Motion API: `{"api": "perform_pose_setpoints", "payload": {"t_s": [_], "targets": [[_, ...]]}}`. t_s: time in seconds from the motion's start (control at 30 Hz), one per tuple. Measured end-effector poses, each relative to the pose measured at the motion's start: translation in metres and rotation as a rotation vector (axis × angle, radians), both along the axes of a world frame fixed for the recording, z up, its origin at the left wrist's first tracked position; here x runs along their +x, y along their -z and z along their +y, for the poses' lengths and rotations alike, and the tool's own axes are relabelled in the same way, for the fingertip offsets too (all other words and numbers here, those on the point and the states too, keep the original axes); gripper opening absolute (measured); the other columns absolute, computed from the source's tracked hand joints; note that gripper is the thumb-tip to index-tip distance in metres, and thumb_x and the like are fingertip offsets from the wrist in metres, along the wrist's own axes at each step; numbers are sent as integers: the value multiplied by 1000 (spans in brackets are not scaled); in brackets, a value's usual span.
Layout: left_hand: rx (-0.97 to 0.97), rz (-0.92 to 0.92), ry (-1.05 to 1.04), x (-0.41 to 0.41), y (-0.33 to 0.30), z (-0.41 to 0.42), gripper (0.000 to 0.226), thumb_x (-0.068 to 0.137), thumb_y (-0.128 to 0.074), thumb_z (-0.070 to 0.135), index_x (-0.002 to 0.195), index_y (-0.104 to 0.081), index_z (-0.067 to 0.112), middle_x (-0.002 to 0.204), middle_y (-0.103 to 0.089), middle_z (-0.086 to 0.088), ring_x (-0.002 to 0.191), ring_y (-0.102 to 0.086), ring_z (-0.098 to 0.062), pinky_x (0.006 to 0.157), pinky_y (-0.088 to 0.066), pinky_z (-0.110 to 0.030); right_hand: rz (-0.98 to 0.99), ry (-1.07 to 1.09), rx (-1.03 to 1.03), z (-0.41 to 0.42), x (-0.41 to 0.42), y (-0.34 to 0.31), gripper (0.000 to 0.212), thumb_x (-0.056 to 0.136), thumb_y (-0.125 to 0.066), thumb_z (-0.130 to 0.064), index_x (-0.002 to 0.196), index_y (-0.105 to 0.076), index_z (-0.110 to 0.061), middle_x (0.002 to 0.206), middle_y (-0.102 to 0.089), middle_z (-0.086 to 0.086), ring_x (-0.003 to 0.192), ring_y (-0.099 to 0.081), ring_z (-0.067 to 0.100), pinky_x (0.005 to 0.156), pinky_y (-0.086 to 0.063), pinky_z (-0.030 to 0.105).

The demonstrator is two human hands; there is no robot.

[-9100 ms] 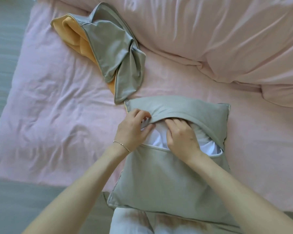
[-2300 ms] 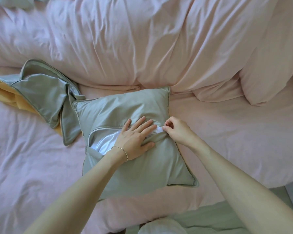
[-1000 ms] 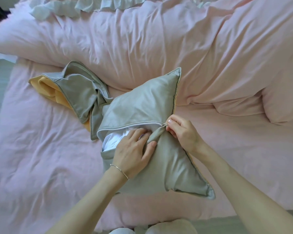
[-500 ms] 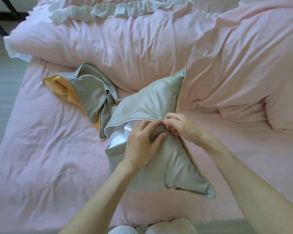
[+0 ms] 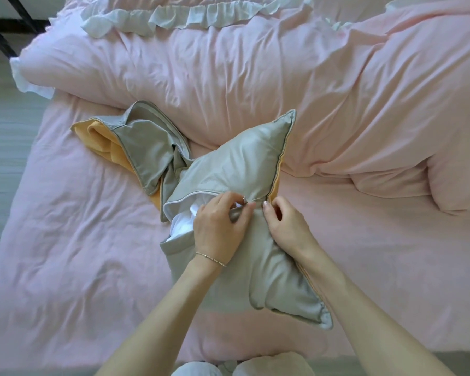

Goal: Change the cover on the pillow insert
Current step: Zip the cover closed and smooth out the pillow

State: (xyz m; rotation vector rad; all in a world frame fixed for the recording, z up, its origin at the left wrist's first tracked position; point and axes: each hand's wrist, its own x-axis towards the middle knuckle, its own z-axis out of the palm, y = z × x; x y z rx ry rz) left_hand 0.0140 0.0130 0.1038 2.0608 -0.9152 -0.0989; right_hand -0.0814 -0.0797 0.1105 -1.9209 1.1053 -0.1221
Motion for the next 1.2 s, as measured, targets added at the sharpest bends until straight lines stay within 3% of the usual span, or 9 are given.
{"api": "perform_pose_setpoints", "payload": {"t_s": [0.13,0.3,0.53,0.7,0.77,0.83,0.9,1.0,1.2], "targets": [[-56,152,-185,8,-11,1,26,78,-56,36,56,-42,31,60,-46,12,65,-51,-15,70,-45,-46,95,-135,-41,-1,16,-10,34,98,-36,-31,68,-34,-17,66,-44,-5,77,-48,24,66,-32,32],[80,229,-282,10,-22,3,27,86,-60,22,63,-47,16,70,-45,9,86,-51,-21,78,-18,-25,173,-200,-199,3,16,-28,35,99,-30,-30,65,-25,-21,72,-46,-1,73,-41,25,64,-27,33],[143,312,-181,1,-22,8,37,88,-57,22,57,-37,21,69,-43,9,83,-46,-15,79,-18,-26,308,-144,-231,15,-10,-36,36,99,-30,-27,64,-22,-21,66,-38,-4,71,-38,26,62,-24,32],[46,367,-99,7,-32,20,36,85,-60,21,54,-42,19,62,-43,10,65,-44,-13,76,-23,-28,379,-73,-348,33,-11,-42,27,99,-34,-27,75,-33,-15,85,-49,3,81,-46,29,65,-27,32],[-27,376,-12,15,-32,25,33,80,-60,27,53,-45,16,59,-42,10,58,-43,-8,70,-28,-28,260,-34,-581,40,-8,-44,12,94,-47,-23,89,-48,-12,94,-55,5,87,-50,29,67,-32,33],[-95,392,69,23,-31,30,35,75,-57,32,54,-50,4,57,-42,10,56,-44,-6,62,-34,-27,97,-94,-740,48,-2,-42,21,84,-53,-23,102,-59,-12,100,-59,4,91,-50,24,69,-39,33],[-130,390,110,28,-31,36,36,74,-57,31,55,-52,1,57,-42,9,57,-44,-3,57,-33,-21,-36,-230,-751,55,6,-39,29,82,-47,-26,102,-64,-14,102,-61,1,95,-45,16,72,-32,27],[-145,413,91,35,-35,40,27,73,-56,27,51,-44,19,58,-43,9,58,-46,0,57,-33,-17,-110,-252,-725,62,23,-39,24,80,-45,-26,88,-63,-12,94,-61,2,89,-43,14,67,-28,26],[-82,379,98,48,-41,45,31,75,-59,28,50,-40,29,57,-44,10,58,-46,-1,70,-41,-43,-183,-264,-754,61,34,-41,15,81,-45,-19,79,-56,-9,80,-56,2,78,-40,16,63,-40,34]]}}
